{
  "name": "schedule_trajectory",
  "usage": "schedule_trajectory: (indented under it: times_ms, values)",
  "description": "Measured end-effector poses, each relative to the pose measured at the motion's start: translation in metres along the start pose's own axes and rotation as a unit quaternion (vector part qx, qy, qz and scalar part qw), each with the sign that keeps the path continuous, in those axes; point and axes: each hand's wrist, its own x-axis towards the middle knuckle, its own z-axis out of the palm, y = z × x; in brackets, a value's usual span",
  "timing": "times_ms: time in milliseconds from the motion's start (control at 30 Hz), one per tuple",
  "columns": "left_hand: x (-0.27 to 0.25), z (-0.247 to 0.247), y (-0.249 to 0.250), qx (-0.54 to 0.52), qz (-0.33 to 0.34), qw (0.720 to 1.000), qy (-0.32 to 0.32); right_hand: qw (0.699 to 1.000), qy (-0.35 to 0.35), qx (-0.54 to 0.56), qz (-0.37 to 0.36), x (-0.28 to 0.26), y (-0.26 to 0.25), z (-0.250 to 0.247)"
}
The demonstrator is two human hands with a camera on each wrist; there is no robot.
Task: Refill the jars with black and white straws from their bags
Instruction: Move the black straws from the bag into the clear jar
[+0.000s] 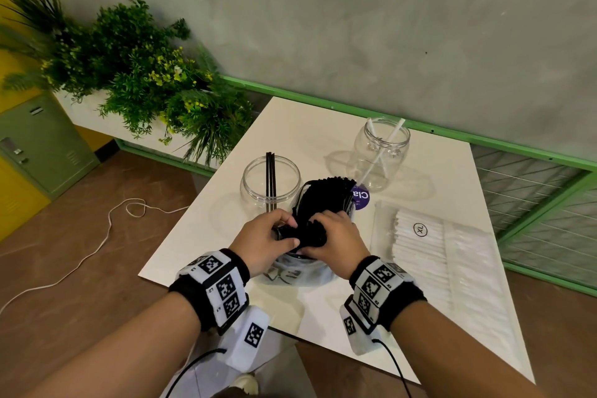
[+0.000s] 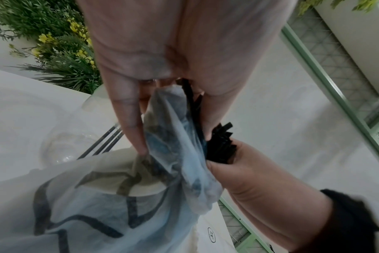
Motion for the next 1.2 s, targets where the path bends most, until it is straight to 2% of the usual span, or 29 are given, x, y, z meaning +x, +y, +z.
schedule_trajectory:
  times_ms: [133, 333, 400, 533, 633, 700, 767, 867, 967, 1067, 1133, 1200]
  values:
    - [0.002, 0.004, 0.0, 0.022, 0.009, 1.0, 0.016, 0.999, 0.026, 0.039, -0.002, -0.006, 0.0, 0.001]
    - [0.006, 0.004, 0.004, 0.104, -0.003, 0.995, -0.004, 0.993, -0.015, 0.116, -0.018, -0.01, 0.0, -0.001]
    - [0.006, 0.004, 0.004, 0.124, -0.005, 0.992, 0.005, 0.992, -0.001, 0.125, -0.02, -0.01, -0.001, -0.005]
    - [0.005, 0.006, 0.001, 0.128, 0.001, 0.991, 0.029, 0.986, 0.109, 0.124, 0.008, -0.011, 0.0, -0.013]
    - [0.003, 0.006, 0.0, 0.117, 0.001, 0.992, 0.039, 0.971, 0.213, 0.106, 0.014, -0.011, 0.004, -0.022]
    - [0.002, 0.006, -0.001, 0.109, -0.001, 0.993, 0.036, 0.955, 0.292, 0.045, -0.014, -0.007, 0.012, -0.026]
    - [0.002, 0.006, -0.001, 0.104, -0.003, 0.994, 0.033, 0.94, 0.338, -0.027, -0.041, -0.003, 0.02, -0.03]
    - [0.001, 0.006, 0.0, 0.097, -0.006, 0.995, 0.031, 0.945, 0.316, -0.066, -0.052, 0.001, 0.03, -0.036]
    - [0.002, 0.005, 0.0, 0.096, -0.008, 0.995, 0.033, 0.964, 0.232, -0.123, -0.046, 0.003, 0.039, -0.036]
    - [0.003, 0.004, -0.001, 0.1, -0.008, 0.994, 0.034, 0.976, 0.176, -0.129, -0.022, 0.001, 0.046, -0.033]
    - [0.003, 0.003, -0.002, 0.096, -0.007, 0.995, 0.031, 0.971, 0.191, -0.139, -0.018, 0.0, 0.043, -0.033]
    - [0.003, 0.004, -0.002, 0.093, -0.004, 0.995, 0.028, 0.962, 0.223, -0.142, -0.073, -0.001, 0.029, -0.033]
